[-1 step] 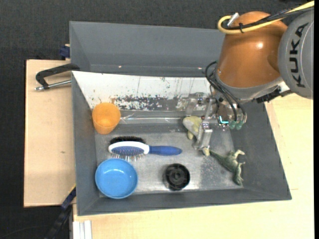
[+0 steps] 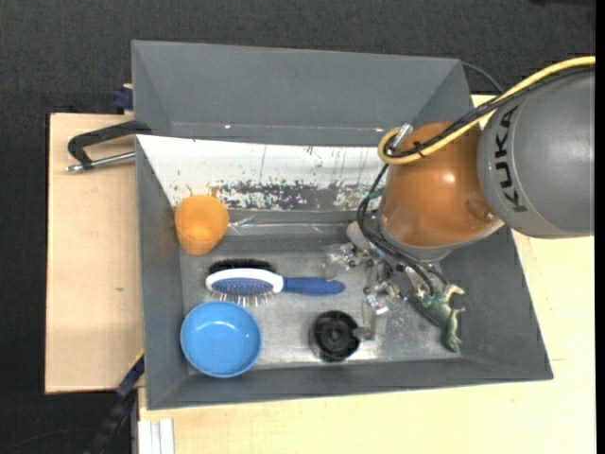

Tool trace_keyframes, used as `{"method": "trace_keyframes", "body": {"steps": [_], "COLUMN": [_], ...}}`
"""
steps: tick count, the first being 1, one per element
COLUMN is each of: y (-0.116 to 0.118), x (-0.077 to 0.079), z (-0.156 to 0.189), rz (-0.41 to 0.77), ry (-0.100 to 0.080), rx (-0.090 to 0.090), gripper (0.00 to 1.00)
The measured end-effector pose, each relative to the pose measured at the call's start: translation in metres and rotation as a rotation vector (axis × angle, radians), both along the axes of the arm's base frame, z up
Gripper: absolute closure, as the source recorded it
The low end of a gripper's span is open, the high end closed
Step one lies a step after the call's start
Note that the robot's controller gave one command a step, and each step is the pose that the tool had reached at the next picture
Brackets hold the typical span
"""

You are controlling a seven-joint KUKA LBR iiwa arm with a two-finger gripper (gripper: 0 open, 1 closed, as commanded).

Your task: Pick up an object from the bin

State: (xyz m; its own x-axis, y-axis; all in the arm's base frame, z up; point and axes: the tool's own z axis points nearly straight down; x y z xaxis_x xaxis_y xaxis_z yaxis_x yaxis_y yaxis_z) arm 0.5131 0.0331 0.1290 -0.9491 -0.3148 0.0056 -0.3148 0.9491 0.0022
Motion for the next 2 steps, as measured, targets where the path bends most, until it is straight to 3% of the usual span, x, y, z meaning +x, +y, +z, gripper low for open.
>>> {"method": "trace_keyframes", "body": {"steps": [1,2], "y": [-0.008,0.006], "x": [0.036,0.034], "z": [-0.025,-0.053], "rz": [-0.381,-0.406], "ry": [-0.011,-0.005], "rx": [0.001,0.0], "gripper": [0.0,0.0]}}
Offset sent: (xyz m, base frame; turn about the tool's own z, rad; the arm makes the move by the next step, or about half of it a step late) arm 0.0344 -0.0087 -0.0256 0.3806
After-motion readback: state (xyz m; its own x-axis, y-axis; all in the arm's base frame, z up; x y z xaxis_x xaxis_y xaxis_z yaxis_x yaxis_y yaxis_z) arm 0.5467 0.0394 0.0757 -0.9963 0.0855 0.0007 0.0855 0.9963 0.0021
